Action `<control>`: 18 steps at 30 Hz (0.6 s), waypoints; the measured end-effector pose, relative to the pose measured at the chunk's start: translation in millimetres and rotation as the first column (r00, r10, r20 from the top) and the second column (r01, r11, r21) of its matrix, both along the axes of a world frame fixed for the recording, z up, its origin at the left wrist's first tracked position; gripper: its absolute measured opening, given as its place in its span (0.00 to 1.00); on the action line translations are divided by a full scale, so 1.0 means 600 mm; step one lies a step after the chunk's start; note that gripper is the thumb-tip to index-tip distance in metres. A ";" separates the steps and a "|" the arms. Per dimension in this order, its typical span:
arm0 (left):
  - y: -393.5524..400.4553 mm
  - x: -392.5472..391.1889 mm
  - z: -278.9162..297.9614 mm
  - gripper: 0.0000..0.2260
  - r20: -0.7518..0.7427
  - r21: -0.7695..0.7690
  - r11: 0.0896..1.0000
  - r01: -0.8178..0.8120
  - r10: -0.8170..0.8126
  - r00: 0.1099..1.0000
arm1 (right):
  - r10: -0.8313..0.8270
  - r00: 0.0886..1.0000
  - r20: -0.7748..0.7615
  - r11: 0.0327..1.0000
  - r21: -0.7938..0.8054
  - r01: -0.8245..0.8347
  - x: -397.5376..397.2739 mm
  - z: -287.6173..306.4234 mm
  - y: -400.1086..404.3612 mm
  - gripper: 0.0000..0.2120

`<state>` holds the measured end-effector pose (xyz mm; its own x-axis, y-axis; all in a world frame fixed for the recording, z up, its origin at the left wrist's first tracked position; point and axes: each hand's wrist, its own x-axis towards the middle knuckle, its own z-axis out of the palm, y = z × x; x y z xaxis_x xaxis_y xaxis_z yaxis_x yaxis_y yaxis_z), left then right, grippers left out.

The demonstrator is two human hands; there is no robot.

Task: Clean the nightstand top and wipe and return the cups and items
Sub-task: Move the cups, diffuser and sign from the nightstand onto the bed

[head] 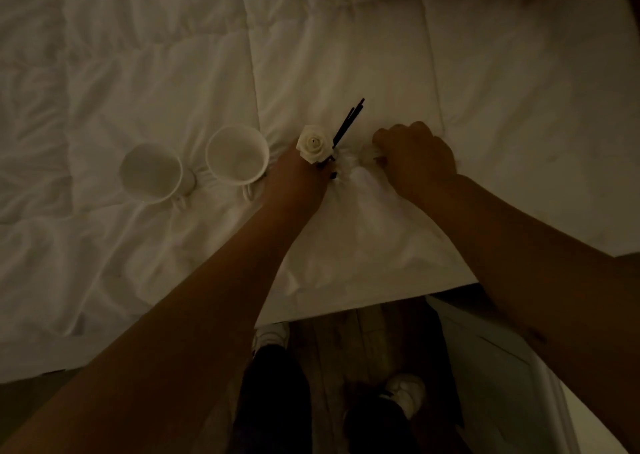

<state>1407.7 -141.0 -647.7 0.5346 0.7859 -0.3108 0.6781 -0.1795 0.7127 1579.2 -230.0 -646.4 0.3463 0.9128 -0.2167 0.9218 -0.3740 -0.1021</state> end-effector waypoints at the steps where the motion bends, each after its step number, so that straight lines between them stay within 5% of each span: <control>1: 0.001 0.000 0.001 0.05 0.004 0.009 1.000 0.007 -0.007 1.000 | 0.003 1.000 0.000 1.000 -0.019 -0.003 0.000 0.002 -0.001 0.14; 7: -0.016 -0.013 0.028 0.10 0.044 0.101 0.994 0.038 -0.042 0.998 | -0.016 1.000 -0.021 0.995 -0.102 0.014 -0.006 0.032 -0.020 0.30; 18: -0.043 -0.116 0.133 0.27 -0.150 0.113 0.992 0.050 -0.033 0.988 | -0.050 0.999 -0.019 0.991 -0.126 0.047 -0.056 0.167 -0.076 0.35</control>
